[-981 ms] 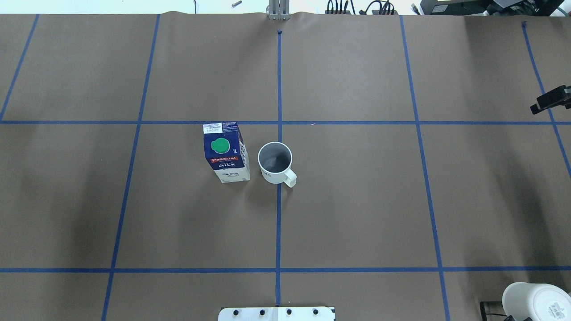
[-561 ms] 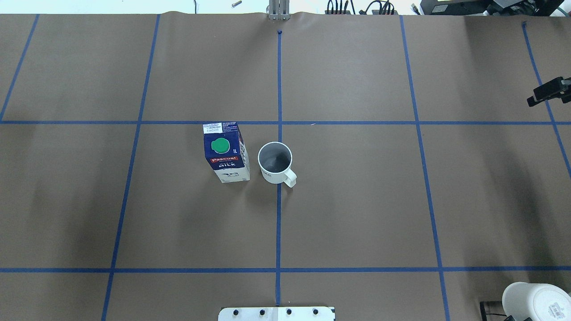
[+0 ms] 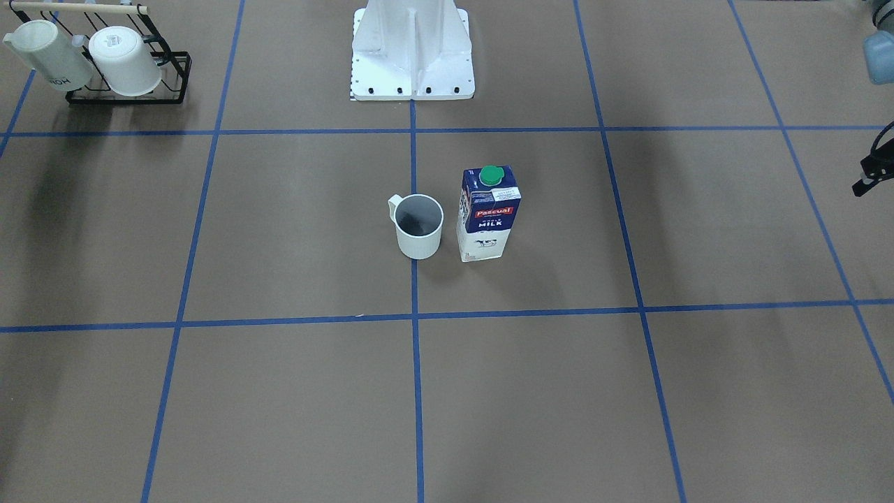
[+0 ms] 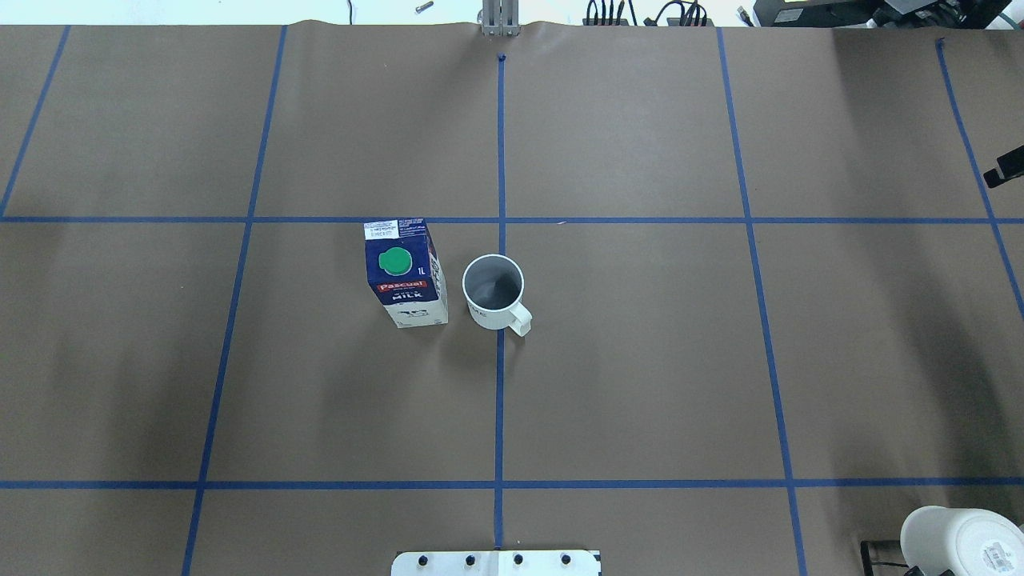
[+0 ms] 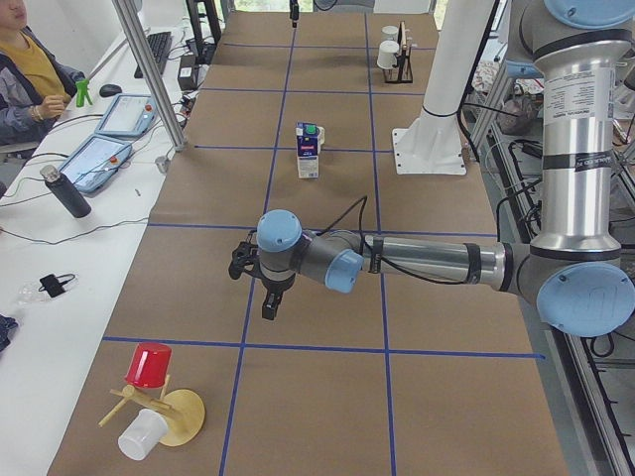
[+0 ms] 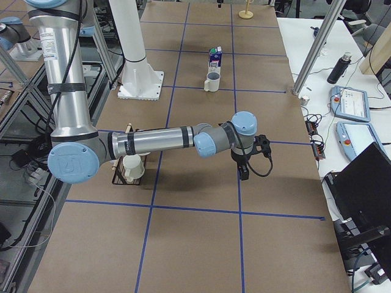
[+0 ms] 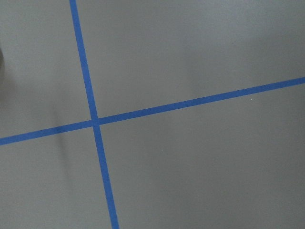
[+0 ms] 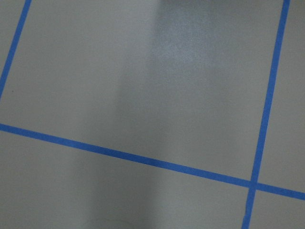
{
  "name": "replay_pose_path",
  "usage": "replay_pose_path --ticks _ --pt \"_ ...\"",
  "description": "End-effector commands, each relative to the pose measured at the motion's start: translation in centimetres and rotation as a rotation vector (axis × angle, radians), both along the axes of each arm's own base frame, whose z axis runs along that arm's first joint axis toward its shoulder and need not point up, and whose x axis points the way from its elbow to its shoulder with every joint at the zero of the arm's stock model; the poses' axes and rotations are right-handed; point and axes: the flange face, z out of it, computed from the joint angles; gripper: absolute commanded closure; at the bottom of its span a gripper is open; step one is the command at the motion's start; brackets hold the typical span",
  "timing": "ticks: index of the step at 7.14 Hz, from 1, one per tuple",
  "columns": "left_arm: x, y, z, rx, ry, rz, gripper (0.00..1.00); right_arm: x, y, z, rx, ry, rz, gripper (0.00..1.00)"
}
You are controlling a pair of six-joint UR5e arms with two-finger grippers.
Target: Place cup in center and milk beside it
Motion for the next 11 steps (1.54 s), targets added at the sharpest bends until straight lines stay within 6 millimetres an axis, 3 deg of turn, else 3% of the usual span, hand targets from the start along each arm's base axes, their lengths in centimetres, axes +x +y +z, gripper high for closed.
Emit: replay_pose_path --ticks 1,11 --pt "-0.08 0.33 -0.57 -0.049 -0.021 0.020 0.02 -0.04 0.10 1.26 -0.014 0.077 -0.033 0.00" --pt "-0.19 0.31 -0.65 -0.023 -0.021 0.049 0.02 -0.20 0.08 0.97 -0.022 0.066 -0.026 0.00"
